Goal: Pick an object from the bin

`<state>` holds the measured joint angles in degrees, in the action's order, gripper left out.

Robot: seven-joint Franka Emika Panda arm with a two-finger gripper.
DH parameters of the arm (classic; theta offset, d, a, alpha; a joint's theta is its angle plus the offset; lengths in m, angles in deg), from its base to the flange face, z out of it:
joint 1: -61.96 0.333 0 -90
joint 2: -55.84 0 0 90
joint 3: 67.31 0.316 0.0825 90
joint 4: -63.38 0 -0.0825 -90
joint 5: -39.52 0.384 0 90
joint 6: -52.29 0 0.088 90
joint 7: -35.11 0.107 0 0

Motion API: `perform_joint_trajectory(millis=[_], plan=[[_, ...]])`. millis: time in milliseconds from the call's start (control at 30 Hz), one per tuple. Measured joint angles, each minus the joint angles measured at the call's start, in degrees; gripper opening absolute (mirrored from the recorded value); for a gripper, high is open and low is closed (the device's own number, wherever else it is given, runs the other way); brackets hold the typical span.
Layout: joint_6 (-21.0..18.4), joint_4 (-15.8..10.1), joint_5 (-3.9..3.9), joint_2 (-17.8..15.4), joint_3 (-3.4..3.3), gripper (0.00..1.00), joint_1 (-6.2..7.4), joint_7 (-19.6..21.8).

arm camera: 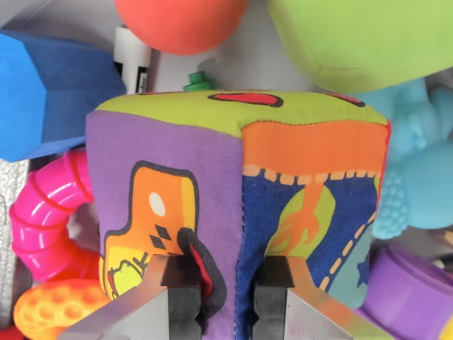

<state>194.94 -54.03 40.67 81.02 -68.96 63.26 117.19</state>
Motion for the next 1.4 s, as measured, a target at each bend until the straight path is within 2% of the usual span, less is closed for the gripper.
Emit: perform_joint_trajectory(millis=[700, 1033, 1400], plan=[[-8.5, 0.8, -0.24, -7.7, -0.09, 0.00, 0.02, 0.1], [-14.2, 2.6, -0.37, -11.6, -0.10, 0.00, 0.02, 0.2], [-19.6, 5.2, -0.48, -14.4, -0.11, 0.00, 0.02, 0.3]])
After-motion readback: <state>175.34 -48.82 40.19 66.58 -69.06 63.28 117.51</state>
